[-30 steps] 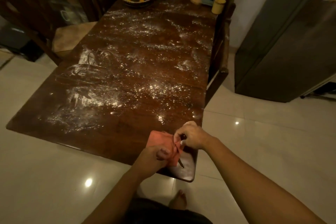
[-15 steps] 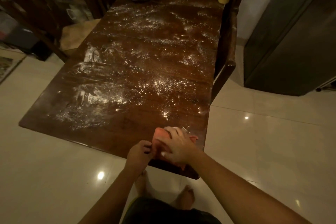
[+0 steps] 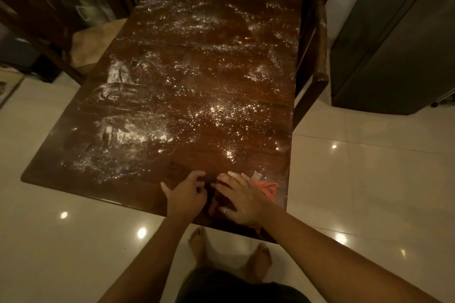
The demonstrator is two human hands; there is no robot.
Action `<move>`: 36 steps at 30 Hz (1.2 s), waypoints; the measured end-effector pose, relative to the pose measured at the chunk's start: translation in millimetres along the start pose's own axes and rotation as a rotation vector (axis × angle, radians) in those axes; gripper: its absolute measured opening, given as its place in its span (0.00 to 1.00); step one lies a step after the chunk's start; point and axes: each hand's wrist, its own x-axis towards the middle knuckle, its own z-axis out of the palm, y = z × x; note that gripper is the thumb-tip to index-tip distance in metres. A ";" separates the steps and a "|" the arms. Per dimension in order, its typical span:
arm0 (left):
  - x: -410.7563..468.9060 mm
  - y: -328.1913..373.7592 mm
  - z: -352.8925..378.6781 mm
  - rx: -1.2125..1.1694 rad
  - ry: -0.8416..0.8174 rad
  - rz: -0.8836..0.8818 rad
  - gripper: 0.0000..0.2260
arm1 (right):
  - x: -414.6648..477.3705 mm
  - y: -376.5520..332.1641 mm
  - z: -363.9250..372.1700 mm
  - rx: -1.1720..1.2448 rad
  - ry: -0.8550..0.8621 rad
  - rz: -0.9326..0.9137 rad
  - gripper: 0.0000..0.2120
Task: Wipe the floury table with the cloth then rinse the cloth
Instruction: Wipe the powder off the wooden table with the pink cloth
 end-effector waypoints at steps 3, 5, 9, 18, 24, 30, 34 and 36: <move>16.1 -5.7 -8.9 0.207 0.033 0.230 0.20 | -23.5 8.8 30.3 -0.111 0.093 -0.049 0.30; 29.4 -12.8 -10.5 0.332 -0.009 0.358 0.22 | -35.8 20.8 40.2 -0.098 0.158 -0.013 0.27; 46.5 -43.2 2.5 0.516 -0.271 0.431 0.27 | -36.2 32.0 31.9 -0.122 0.225 0.258 0.26; 63.5 -58.0 2.5 0.505 -0.456 0.486 0.26 | 19.8 13.6 25.4 -0.130 0.295 0.570 0.29; 63.7 -56.1 -0.2 0.509 -0.542 0.500 0.28 | -17.8 25.0 33.9 -0.253 0.210 0.342 0.28; 86.5 -47.8 -11.6 0.590 -0.610 0.592 0.31 | 36.9 13.3 19.6 -0.066 0.396 0.827 0.27; 111.8 -48.4 -24.7 0.583 -0.619 0.723 0.37 | 9.1 -2.0 37.6 -0.224 0.247 0.496 0.28; 120.3 -47.7 -28.8 0.592 -0.627 0.752 0.41 | -14.0 5.6 35.7 -0.263 0.209 0.411 0.27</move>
